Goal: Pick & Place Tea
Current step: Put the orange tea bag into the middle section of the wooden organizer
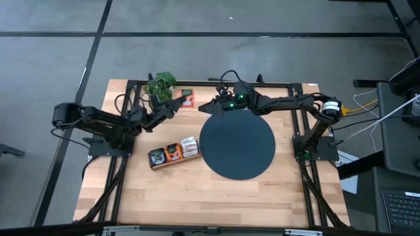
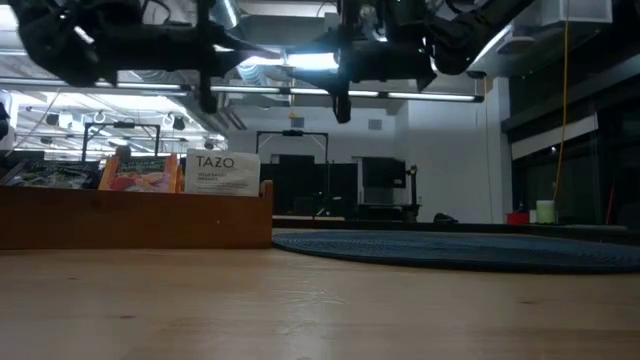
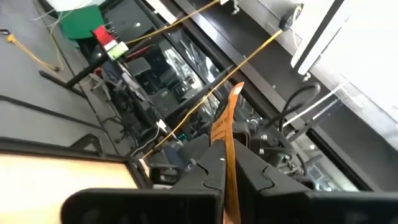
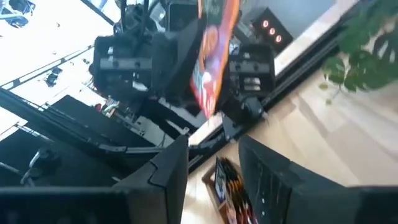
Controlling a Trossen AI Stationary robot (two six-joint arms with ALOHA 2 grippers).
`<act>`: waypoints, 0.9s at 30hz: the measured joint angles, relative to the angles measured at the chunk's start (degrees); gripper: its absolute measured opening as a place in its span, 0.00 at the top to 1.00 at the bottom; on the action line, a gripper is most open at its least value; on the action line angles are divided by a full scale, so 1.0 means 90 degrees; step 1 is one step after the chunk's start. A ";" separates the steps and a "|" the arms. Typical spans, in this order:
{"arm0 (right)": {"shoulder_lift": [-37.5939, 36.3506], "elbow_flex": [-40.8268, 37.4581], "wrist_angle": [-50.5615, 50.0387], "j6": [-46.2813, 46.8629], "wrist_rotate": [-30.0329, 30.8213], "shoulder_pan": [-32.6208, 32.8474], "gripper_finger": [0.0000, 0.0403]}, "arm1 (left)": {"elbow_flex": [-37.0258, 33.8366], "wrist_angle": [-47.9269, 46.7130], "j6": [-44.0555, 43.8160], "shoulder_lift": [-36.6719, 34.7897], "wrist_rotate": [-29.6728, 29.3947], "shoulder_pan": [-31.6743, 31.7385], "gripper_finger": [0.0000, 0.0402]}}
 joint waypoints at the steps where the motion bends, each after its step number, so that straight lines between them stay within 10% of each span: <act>1: 0.0000 0.0040 -0.0008 -0.0024 0.0052 0.0000 0.64 | 0.0116 0.0004 0.0068 0.0110 0.0042 0.0000 0.99; 11: 0.0000 0.0132 -0.0090 -0.0158 0.0326 0.0000 0.66 | 0.0766 0.0029 0.0078 0.0803 0.0321 0.0000 0.99; 20: 0.0000 0.0134 -0.0078 -0.0350 0.0323 0.0000 0.97 | 0.0766 -0.0008 0.0144 0.0804 0.0324 0.0002 0.99; 27: 0.0005 0.0132 -0.0098 -0.0343 0.0106 -0.0002 0.99 | 0.0766 -0.0006 0.0523 0.0799 0.0603 0.0002 0.96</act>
